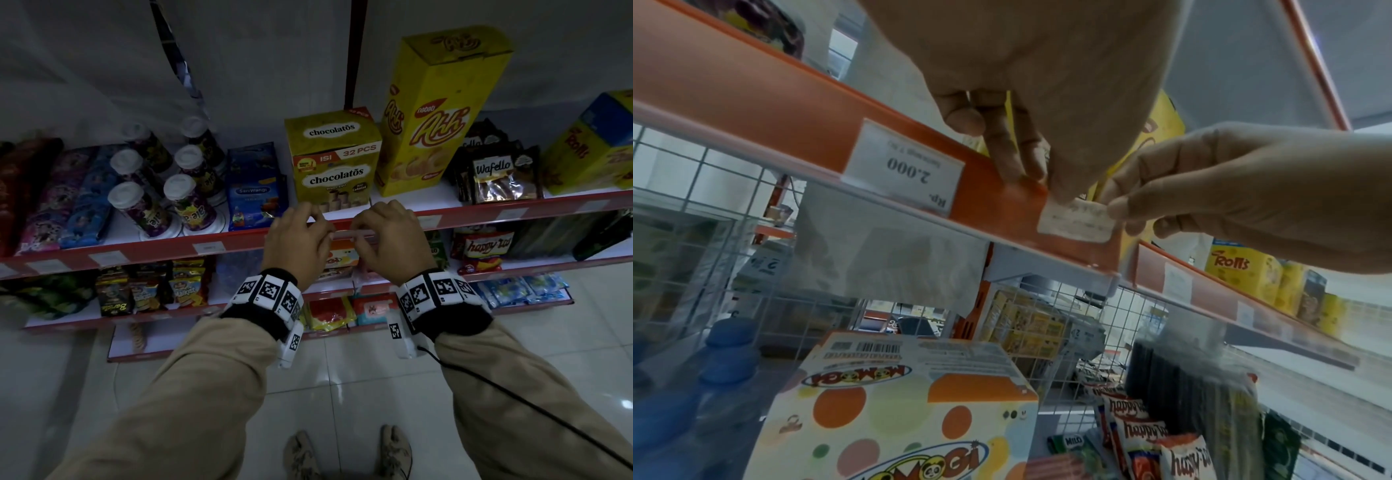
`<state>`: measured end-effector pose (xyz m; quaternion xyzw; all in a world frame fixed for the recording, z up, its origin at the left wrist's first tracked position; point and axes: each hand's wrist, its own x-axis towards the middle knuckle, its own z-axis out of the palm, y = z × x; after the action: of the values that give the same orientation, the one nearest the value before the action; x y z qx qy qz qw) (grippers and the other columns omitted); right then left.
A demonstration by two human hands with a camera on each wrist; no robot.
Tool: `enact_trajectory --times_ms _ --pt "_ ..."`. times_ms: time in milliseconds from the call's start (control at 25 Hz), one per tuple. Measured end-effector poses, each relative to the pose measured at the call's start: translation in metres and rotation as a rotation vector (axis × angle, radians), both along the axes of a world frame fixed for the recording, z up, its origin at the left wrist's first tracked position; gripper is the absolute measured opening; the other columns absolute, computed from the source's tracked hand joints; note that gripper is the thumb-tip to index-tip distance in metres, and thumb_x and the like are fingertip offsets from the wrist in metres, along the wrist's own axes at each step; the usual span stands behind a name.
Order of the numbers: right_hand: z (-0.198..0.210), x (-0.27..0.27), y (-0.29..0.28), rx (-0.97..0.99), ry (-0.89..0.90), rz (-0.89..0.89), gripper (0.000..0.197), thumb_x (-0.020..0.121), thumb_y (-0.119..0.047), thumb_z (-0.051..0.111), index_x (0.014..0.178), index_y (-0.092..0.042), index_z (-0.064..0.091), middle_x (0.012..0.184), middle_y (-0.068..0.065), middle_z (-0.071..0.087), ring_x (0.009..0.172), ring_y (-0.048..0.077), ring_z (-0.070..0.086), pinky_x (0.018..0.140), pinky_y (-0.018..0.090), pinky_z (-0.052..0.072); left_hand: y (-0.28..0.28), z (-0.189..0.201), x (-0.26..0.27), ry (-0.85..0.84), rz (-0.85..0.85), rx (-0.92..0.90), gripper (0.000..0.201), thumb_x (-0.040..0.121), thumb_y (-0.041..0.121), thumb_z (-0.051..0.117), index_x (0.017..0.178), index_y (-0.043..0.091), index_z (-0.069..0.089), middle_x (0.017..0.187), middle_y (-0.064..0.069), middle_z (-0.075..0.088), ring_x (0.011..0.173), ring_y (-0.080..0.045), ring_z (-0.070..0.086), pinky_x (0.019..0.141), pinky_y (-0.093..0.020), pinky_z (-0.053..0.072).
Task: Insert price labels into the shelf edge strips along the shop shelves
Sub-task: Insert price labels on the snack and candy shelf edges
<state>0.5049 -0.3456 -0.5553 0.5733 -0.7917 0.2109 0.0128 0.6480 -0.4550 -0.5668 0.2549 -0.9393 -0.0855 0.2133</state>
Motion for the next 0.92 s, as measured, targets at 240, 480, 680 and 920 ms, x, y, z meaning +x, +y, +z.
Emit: enact_trajectory --times_ms 240,480,680,920 --pt "-0.0009 -0.0005 0.0009 0.142 0.122 -0.024 0.017 0.088 -0.016 0.059 0.102 -0.012 0.066 0.103 0.012 0.061 0.099 0.035 0.051 0.078 0.043 0.038 0.0006 -0.0001 -0.0035 -0.083 0.02 -0.089 0.018 0.091 0.021 0.057 0.092 0.007 0.067 0.101 -0.011 0.054 0.088 -0.029 0.051 0.069 -0.038 0.038" --pt "0.0004 0.0036 -0.0018 0.219 0.156 -0.069 0.02 0.093 -0.019 0.053 0.107 -0.012 0.065 0.109 0.012 0.057 0.103 0.035 0.048 0.079 0.043 0.038 0.0031 0.0015 -0.0036 -0.141 0.058 -0.114 0.018 0.09 0.023 0.058 0.09 0.009 0.069 0.097 -0.01 0.055 0.089 -0.03 0.05 0.07 -0.037 0.036" --pt "0.0008 0.0065 -0.0003 0.219 0.122 -0.087 0.021 0.093 -0.018 0.05 0.11 -0.014 0.063 0.111 0.012 0.057 0.105 0.034 0.046 0.083 0.044 0.038 0.0003 0.0018 0.0021 -0.149 0.049 -0.08 0.02 0.093 0.026 0.055 0.101 0.012 0.067 0.103 -0.009 0.06 0.094 -0.031 0.051 0.077 -0.039 0.036" --pt "0.0014 0.0071 0.0012 0.242 0.097 -0.118 0.025 0.094 -0.017 0.049 0.116 -0.017 0.061 0.114 0.01 0.056 0.109 0.032 0.044 0.087 0.042 0.035 0.0026 0.0046 0.0001 -0.196 0.084 -0.052 0.024 0.096 0.029 0.05 0.102 0.014 0.067 0.105 -0.007 0.058 0.097 -0.03 0.049 0.08 -0.039 0.034"
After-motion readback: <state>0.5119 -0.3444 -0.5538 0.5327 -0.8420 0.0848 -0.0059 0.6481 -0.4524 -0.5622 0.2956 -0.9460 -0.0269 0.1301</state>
